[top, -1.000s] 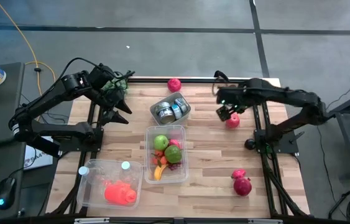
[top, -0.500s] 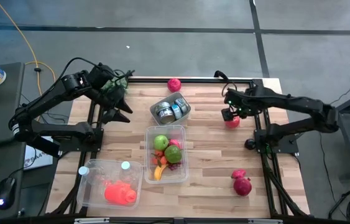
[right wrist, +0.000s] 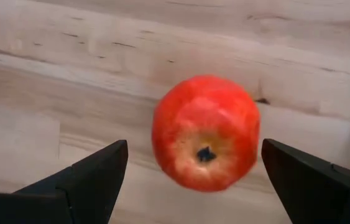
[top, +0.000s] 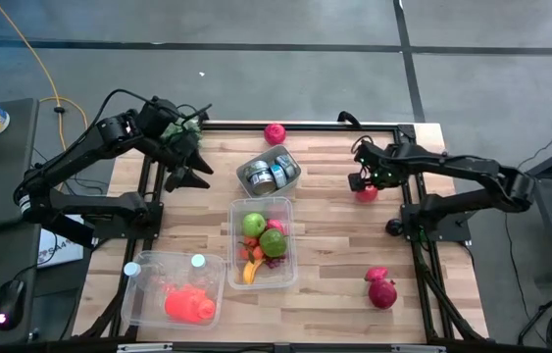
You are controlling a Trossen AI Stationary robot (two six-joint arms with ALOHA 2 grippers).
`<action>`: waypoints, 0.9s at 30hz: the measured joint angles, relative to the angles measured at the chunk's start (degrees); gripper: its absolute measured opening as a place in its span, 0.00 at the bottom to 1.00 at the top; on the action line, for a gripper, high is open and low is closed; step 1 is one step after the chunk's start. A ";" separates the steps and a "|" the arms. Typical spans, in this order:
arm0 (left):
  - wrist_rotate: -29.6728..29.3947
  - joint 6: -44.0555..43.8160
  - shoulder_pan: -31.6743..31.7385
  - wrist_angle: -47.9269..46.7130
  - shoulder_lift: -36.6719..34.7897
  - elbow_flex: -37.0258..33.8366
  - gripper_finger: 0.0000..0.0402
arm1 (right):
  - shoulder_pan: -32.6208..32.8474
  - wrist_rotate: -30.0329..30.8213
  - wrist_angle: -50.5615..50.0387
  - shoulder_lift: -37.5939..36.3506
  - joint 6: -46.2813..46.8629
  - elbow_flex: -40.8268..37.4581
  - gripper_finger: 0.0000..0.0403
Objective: Pick & Place Food Item
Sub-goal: Put the bottom red apple into the right transparent bin
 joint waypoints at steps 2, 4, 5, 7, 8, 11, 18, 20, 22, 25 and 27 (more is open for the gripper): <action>0.00 -0.33 0.00 1.46 0.00 0.00 0.70 | -0.05 -0.04 2.55 0.24 0.01 -1.43 0.89; 0.02 -0.32 0.00 2.77 0.04 0.00 0.70 | -0.05 -0.10 5.28 0.84 0.06 -3.06 0.89; 0.01 -0.36 0.00 3.57 0.06 0.00 0.70 | -0.05 -0.05 6.67 1.43 0.31 -3.85 0.89; 0.00 -0.35 0.00 5.02 0.07 0.00 0.70 | -0.05 -0.01 9.89 2.82 0.96 -5.66 0.89; 0.00 -0.32 0.00 5.88 0.07 0.00 0.70 | -0.05 0.02 11.36 3.54 1.51 -6.54 0.89; 0.00 -0.34 0.00 7.93 0.07 0.00 0.70 | 0.06 0.00 15.91 5.79 1.80 -8.47 0.89; 0.01 -0.13 0.00 10.30 0.09 0.00 0.70 | 2.02 -0.32 22.57 9.60 -0.54 -9.97 0.87; 0.00 0.71 0.00 10.25 0.09 0.00 0.70 | 2.64 0.09 23.66 9.63 -0.72 -10.03 0.84; 0.00 1.32 0.00 10.26 0.09 0.00 0.70 | 3.17 0.58 24.62 9.12 -0.59 -10.10 0.80; 0.04 1.00 0.02 10.15 0.09 0.00 0.70 | 4.34 1.43 26.47 7.58 0.08 -10.30 0.75; 0.02 0.72 0.02 9.65 0.09 0.00 0.70 | 5.34 0.68 30.57 6.42 0.32 -10.57 0.73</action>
